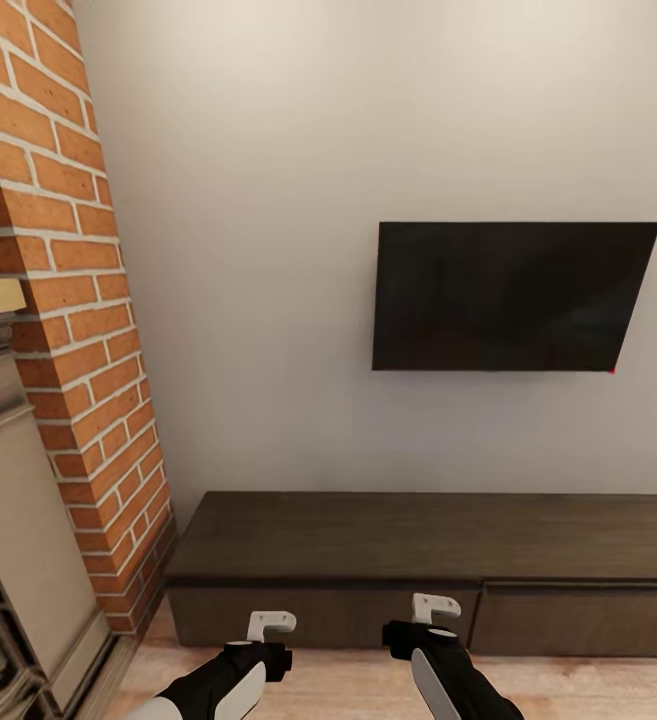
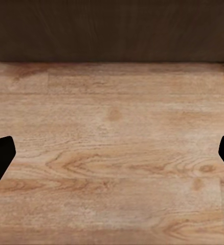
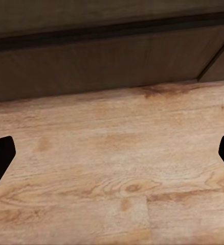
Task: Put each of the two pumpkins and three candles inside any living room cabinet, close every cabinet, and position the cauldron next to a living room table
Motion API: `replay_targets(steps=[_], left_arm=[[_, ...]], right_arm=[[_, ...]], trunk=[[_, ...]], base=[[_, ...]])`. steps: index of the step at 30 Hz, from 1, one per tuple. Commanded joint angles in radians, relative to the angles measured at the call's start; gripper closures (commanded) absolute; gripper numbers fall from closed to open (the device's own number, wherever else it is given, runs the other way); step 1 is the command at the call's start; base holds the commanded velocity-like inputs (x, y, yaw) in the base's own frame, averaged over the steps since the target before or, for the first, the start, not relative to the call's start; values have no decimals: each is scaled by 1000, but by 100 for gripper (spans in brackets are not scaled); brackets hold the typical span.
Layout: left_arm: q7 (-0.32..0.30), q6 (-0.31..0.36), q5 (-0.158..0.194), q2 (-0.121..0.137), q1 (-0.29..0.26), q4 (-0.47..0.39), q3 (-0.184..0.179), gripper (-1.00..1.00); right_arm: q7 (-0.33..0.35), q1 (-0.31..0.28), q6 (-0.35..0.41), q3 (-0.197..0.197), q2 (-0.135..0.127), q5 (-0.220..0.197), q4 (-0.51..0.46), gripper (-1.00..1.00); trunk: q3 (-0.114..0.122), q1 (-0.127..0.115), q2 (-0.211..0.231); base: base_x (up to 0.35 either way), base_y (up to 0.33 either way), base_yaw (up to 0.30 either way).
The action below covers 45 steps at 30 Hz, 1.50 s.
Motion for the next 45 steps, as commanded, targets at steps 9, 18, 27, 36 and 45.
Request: replay_targets(steps=[9, 18, 27, 36, 45], left_arm=[[10, 3, 8, 1, -1, -2, -8, -100], [16, 3, 8, 1, -1, -2, -8, -100], [23, 3, 9, -1, -1, -1, -9, -100], [25, 4, 9, -1, -1, -1, -10, -100], [13, -15, 9, -1, -2, 74, -10, -100]], right_arm=[[-9, -1, -4, 7, -1, -10, -1, -100], [-10, -1, -8, 7, -2, -1, 0, -100], [-10, -1, -9, -3, -8, -5, 6, -100], [-10, -1, -9, -4, -8, 2, 13, -100], [-11, -31, -50, -11, -8, -4, 152, -100]], trunk=[[27, -35, 62], [55, -69, 125], [83, -104, 188], [112, -138, 251], [140, -173, 314]], base=[[0, 0, 0], [0, 0, 0], [0, 0, 0], [0, 0, 0], [0, 0, 0]])
